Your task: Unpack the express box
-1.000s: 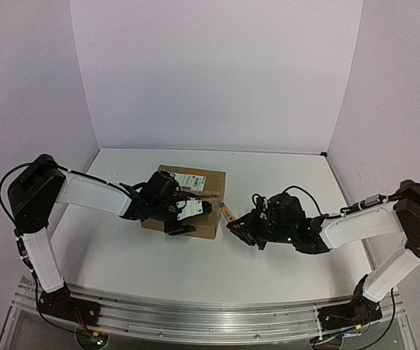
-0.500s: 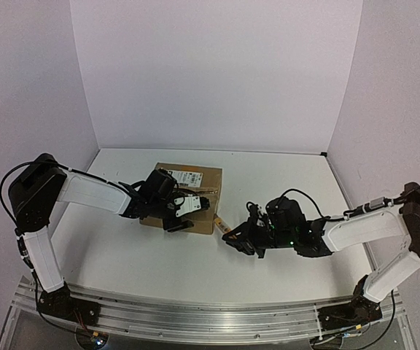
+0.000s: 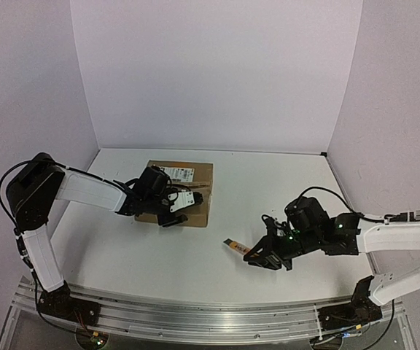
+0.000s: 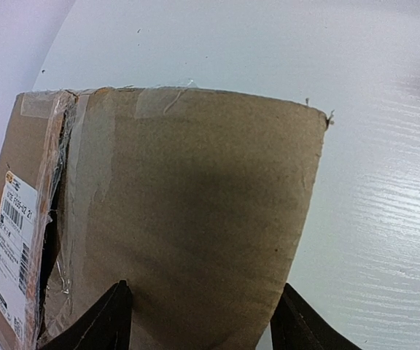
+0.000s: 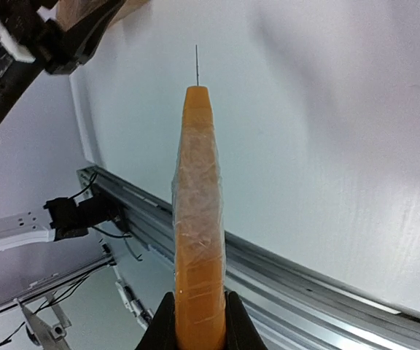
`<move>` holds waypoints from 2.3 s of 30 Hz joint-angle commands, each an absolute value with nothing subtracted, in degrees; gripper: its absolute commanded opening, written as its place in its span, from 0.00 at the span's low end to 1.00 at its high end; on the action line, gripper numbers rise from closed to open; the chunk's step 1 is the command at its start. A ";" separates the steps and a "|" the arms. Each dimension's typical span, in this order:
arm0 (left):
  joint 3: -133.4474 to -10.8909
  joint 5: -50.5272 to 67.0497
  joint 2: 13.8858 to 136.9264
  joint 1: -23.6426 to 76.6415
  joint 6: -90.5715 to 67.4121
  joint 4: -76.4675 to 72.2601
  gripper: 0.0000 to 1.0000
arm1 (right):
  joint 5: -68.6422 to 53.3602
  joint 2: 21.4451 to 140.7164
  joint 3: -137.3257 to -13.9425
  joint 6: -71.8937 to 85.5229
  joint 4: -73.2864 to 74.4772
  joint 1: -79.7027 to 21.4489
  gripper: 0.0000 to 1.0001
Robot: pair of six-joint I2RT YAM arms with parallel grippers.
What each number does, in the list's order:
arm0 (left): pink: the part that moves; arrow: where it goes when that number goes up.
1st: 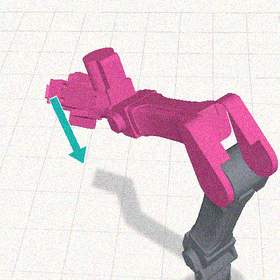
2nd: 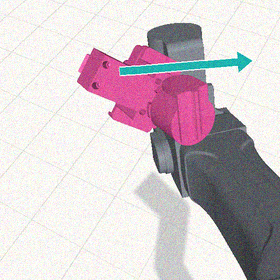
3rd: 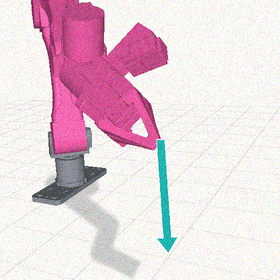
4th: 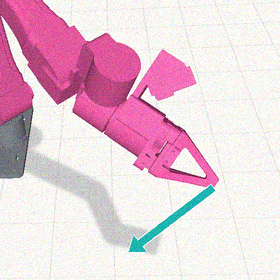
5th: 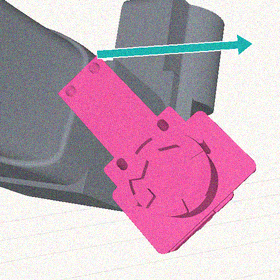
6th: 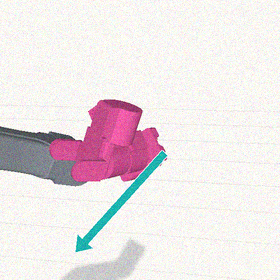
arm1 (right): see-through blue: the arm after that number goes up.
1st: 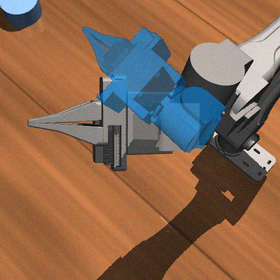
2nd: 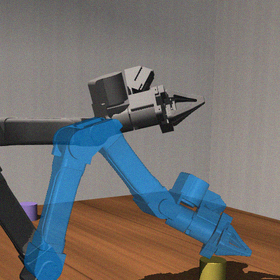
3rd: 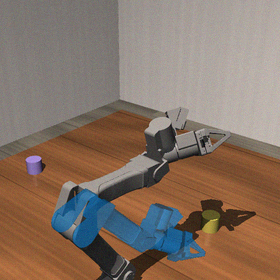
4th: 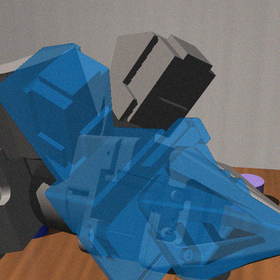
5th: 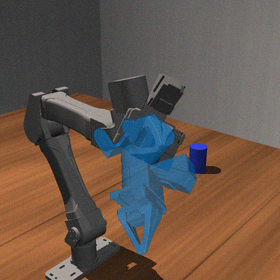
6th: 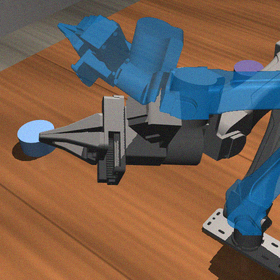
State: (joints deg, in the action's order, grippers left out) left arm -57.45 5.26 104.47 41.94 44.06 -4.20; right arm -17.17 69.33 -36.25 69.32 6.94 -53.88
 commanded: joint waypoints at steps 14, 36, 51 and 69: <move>-58.34 19.41 98.41 42.80 38.56 10.30 0.66 | 7.93 77.12 -34.13 66.99 -2.68 -32.14 0.00; -70.02 12.42 97.40 35.29 39.20 15.22 0.87 | 14.61 72.98 -42.04 60.06 27.99 -30.07 0.70; -74.90 5.68 106.82 30.48 66.26 4.71 0.93 | -0.99 112.24 -93.23 34.38 22.88 -30.30 0.98; -69.29 19.77 90.57 22.42 58.28 24.97 0.89 | -27.41 150.31 -127.48 31.53 2.95 -31.13 0.96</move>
State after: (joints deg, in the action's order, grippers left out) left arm -74.49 15.09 101.31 26.97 56.76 17.17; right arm -18.83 151.20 -128.80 31.82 7.57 -30.25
